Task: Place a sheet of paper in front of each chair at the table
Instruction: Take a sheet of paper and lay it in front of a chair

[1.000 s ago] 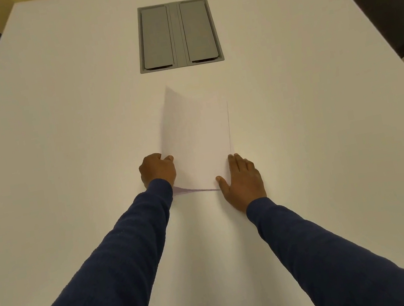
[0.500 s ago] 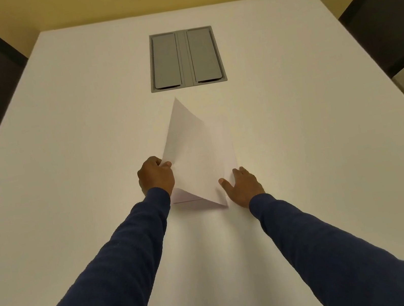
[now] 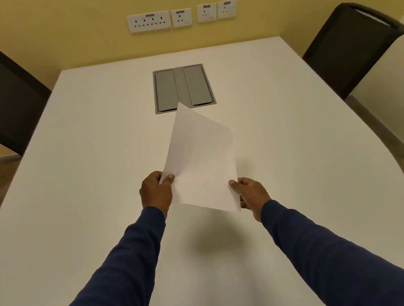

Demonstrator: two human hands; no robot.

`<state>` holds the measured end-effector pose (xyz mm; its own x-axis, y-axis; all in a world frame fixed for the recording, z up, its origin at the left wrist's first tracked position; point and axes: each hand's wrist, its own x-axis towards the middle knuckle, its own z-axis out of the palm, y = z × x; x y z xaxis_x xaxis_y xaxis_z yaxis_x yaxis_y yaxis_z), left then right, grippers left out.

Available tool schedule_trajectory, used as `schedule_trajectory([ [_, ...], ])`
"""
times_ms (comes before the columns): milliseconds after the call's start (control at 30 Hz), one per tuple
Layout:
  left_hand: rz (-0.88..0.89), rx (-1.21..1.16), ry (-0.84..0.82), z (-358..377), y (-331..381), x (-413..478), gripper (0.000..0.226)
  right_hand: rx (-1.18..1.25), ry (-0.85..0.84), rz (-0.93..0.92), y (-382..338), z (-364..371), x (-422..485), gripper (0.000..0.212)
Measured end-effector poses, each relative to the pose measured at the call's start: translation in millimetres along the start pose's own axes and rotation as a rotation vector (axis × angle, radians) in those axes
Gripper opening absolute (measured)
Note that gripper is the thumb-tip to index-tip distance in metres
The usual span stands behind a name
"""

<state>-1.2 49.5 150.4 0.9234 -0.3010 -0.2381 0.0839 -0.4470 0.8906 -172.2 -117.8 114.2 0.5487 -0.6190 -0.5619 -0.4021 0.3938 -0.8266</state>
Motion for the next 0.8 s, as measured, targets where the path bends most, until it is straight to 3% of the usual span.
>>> schedule_trajectory([
  [200, 0.071, -0.032, -0.239, -25, -1, -55, 0.014, 0.023, 0.155, -0.105, 18, -24, -85, 0.015],
  [400, 0.010, -0.099, -0.556, -28, 0, -92, 0.022, 0.013, 0.291, -0.151, 43, -45, -141, 0.014],
  [600, 0.018, -0.182, -0.564, -17, 10, -146, 0.031, 0.019, 0.337, -0.182, 69, -76, -195, 0.013],
  [800, 0.004, -0.266, -0.538, 0, 23, -220, 0.019, 0.030, 0.323, -0.237, 94, -127, -259, 0.012],
])
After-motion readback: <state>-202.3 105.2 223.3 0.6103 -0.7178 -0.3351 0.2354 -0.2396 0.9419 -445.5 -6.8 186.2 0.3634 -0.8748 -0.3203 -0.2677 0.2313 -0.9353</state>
